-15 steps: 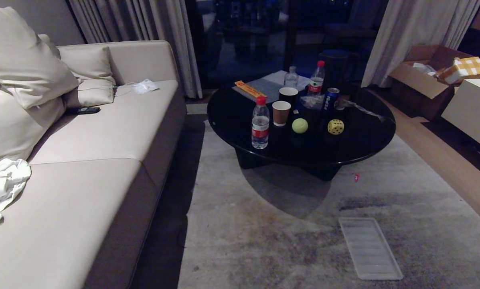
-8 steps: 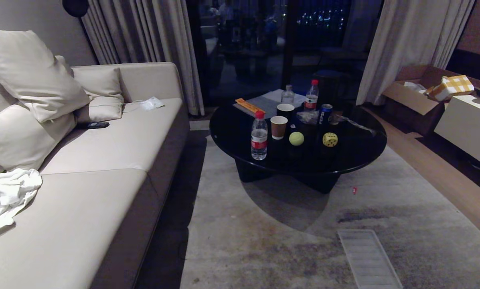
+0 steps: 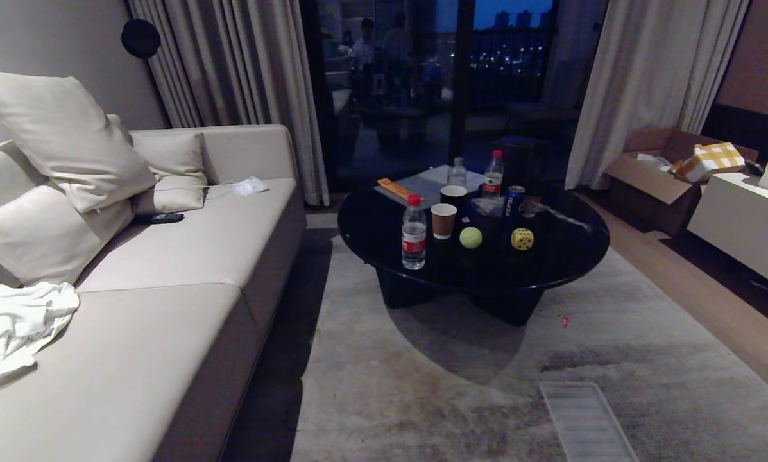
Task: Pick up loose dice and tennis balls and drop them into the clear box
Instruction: Put the toys in the box
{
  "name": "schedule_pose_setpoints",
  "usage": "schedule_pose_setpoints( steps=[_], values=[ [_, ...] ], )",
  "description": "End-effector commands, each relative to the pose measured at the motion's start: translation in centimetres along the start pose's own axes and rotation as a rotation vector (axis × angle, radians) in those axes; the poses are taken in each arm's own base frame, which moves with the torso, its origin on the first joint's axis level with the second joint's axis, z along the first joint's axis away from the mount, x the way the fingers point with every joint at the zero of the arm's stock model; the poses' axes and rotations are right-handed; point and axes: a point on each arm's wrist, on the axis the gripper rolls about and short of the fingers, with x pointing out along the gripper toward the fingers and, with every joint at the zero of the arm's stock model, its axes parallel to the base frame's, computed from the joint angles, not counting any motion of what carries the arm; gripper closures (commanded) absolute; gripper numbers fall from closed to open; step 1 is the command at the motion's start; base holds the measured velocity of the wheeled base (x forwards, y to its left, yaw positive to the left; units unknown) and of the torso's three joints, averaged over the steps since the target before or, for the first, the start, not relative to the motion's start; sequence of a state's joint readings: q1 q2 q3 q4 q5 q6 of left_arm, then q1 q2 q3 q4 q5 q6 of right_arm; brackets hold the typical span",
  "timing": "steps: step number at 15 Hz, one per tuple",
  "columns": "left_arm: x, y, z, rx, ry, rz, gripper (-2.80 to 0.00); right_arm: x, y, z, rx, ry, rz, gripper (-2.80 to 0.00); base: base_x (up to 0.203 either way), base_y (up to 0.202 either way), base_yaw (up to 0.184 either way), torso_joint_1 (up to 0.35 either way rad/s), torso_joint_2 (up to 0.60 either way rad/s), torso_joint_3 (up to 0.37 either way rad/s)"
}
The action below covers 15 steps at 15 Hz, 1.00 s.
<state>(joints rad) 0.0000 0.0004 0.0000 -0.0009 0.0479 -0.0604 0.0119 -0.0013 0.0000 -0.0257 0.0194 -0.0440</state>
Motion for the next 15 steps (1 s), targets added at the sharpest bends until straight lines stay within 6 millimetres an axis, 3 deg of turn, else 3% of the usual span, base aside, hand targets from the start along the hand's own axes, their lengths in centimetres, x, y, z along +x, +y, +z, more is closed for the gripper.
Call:
schedule_pose_setpoints(
  steps=[1,5,15],
  values=[
    [0.00,0.00,-0.01,-0.001,0.000,0.000,0.00,0.07,0.01,-0.25,0.000,0.010,0.001,0.00,0.000,0.000,0.000,0.000,0.00,0.000],
    [0.01,0.00,-0.01,0.002,0.002,0.000,0.00,0.07,0.01,-0.25,0.000,0.010,0.001,0.00,-0.030,0.000,0.001,0.001,0.00,0.001],
    [0.01,0.00,0.01,-0.001,0.000,0.000,0.00,0.07,0.01,-0.25,0.000,0.010,0.001,0.00,-0.183,0.000,0.000,0.003,0.00,0.005]
  ],
)
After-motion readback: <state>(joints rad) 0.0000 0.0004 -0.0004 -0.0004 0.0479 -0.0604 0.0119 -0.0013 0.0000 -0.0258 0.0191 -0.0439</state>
